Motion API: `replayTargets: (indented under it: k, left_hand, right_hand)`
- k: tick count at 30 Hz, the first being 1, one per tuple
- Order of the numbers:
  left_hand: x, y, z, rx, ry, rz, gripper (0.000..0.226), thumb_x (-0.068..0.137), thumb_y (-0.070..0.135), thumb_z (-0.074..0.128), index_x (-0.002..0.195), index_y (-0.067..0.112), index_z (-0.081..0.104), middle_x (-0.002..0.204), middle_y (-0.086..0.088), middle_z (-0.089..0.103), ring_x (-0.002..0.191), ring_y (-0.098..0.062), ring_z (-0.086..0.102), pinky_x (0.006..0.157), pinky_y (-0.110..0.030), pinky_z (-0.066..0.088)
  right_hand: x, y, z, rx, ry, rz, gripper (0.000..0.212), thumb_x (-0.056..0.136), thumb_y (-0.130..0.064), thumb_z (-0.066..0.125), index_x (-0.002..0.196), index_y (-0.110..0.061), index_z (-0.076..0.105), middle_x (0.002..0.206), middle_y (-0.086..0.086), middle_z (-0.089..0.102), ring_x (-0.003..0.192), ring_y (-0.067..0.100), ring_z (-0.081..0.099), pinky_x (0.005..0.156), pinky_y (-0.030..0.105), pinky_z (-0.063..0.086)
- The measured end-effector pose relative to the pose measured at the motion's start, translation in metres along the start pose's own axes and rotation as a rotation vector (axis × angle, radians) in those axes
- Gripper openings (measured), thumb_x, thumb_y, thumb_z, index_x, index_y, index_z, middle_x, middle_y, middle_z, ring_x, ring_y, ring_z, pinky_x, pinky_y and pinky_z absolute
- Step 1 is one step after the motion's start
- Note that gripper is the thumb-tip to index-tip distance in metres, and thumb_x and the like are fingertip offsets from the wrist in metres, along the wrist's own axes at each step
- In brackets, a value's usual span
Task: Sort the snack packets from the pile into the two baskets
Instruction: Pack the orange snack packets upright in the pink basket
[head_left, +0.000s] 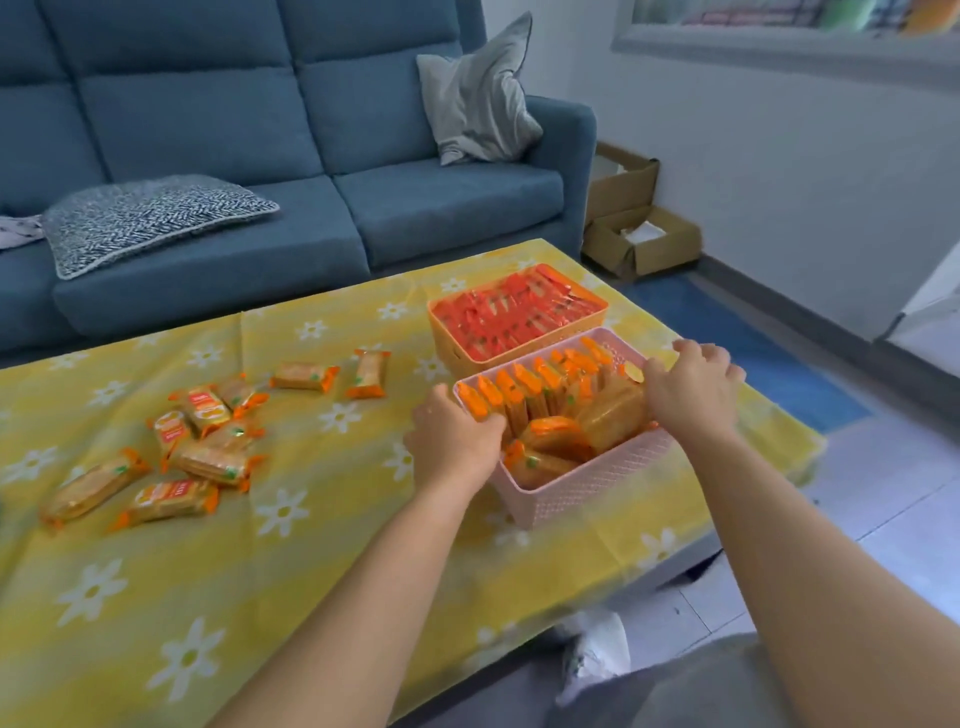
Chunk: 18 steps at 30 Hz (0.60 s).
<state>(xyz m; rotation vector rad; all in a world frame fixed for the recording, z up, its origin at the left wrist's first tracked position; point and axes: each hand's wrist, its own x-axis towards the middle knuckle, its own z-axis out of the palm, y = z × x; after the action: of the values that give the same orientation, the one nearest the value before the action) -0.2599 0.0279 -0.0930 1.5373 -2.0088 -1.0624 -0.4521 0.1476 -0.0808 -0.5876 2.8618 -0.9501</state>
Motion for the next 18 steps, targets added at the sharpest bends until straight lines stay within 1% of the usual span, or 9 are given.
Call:
replayTargets:
  k: [1, 3, 4, 6, 8, 10, 13, 15, 18]
  left_hand:
    - [0.002, -0.006, 0.003, -0.038, -0.067, -0.108, 0.063, 0.082, 0.034, 0.069, 0.136, 0.008, 0.048, 0.135, -0.016, 0.055, 0.123, -0.037, 0.053, 0.102, -0.040, 0.042]
    - [0.000, -0.011, 0.004, -0.209, -0.213, -0.233, 0.036, 0.077, 0.033, 0.069, 0.101, 0.006, 0.063, 0.105, -0.015, 0.066, 0.095, -0.034, 0.064, 0.090, -0.041, 0.054]
    - [0.001, -0.014, 0.005, -0.257, -0.256, -0.226, 0.030, 0.072, 0.034, 0.066, 0.087, 0.009, 0.064, 0.091, -0.012, 0.070, 0.083, -0.032, 0.066, 0.086, -0.046, 0.059]
    - [0.005, -0.016, 0.004, -0.243, -0.275, -0.151, 0.026, 0.067, 0.033, 0.060, 0.076, 0.009, 0.066, 0.078, -0.013, 0.072, 0.075, -0.033, 0.071, 0.077, -0.053, 0.061]
    - [0.006, -0.013, -0.006, -0.164, -0.223, -0.081, 0.021, 0.079, 0.024, 0.059, 0.067, 0.008, 0.063, 0.074, -0.015, 0.072, 0.075, -0.035, 0.072, 0.071, -0.044, 0.061]
    - [0.004, -0.012, -0.027, -0.122, -0.147, -0.020, 0.029, 0.087, 0.016, 0.056, 0.060, 0.008, 0.059, 0.067, -0.012, 0.068, 0.070, -0.032, 0.068, 0.063, -0.037, 0.053]
    - [0.001, -0.033, -0.068, -0.065, -0.052, 0.019, 0.035, 0.089, 0.014, 0.057, 0.054, 0.009, 0.053, 0.050, -0.001, 0.053, 0.058, -0.025, 0.051, 0.051, -0.031, 0.033]
    - [-0.001, -0.057, -0.098, -0.063, -0.052, -0.010, 0.034, 0.086, 0.018, 0.058, 0.053, 0.010, 0.053, 0.042, 0.004, 0.049, 0.053, -0.022, 0.048, 0.052, -0.030, 0.029]
    - [-0.006, -0.096, -0.135, -0.027, -0.032, -0.036, 0.033, 0.087, 0.012, 0.059, 0.054, 0.011, 0.058, 0.045, 0.003, 0.049, 0.054, -0.022, 0.046, 0.055, -0.033, 0.029]
  right_hand:
    - [0.003, 0.006, 0.003, -0.010, -0.039, 0.035, 0.057, 0.099, -0.031, 0.044, 0.150, -0.007, 0.038, 0.152, 0.020, 0.038, 0.140, 0.040, 0.033, 0.115, 0.048, 0.027]
    - [0.008, 0.012, 0.010, 0.104, -0.138, 0.116, 0.051, 0.095, -0.023, 0.048, 0.141, -0.002, 0.045, 0.139, 0.021, 0.051, 0.131, 0.042, 0.046, 0.103, 0.045, 0.039]
    - [0.010, 0.011, 0.011, 0.171, -0.149, 0.134, 0.038, 0.092, -0.021, 0.050, 0.125, -0.003, 0.055, 0.118, 0.018, 0.060, 0.119, 0.042, 0.054, 0.090, 0.043, 0.044]
    - [0.009, 0.004, 0.008, 0.210, -0.131, 0.102, 0.019, 0.087, -0.022, 0.050, 0.090, -0.006, 0.060, 0.082, 0.010, 0.059, 0.092, 0.040, 0.061, 0.070, 0.038, 0.044]
    - [0.002, -0.008, 0.004, 0.182, -0.153, 0.030, 0.024, 0.087, -0.026, 0.051, 0.089, -0.007, 0.066, 0.080, 0.011, 0.064, 0.084, 0.035, 0.062, 0.072, 0.039, 0.049]
    - [-0.009, -0.022, -0.002, 0.144, -0.140, -0.024, 0.029, 0.089, -0.029, 0.051, 0.094, -0.006, 0.068, 0.085, 0.015, 0.068, 0.083, 0.033, 0.065, 0.076, 0.044, 0.055]
    - [-0.026, -0.040, -0.004, 0.111, -0.184, -0.066, 0.033, 0.090, -0.036, 0.055, 0.076, -0.007, 0.058, 0.068, 0.013, 0.060, 0.066, 0.029, 0.061, 0.062, 0.041, 0.050]
    - [-0.041, -0.052, 0.000, 0.091, -0.286, -0.111, 0.042, 0.090, -0.042, 0.057, 0.069, -0.006, 0.057, 0.062, 0.008, 0.063, 0.060, 0.028, 0.062, 0.060, 0.040, 0.054]
    - [-0.069, -0.069, 0.014, 0.080, -0.449, -0.159, 0.040, 0.092, -0.035, 0.058, 0.078, 0.002, 0.066, 0.074, 0.016, 0.075, 0.066, 0.034, 0.073, 0.058, 0.044, 0.063]
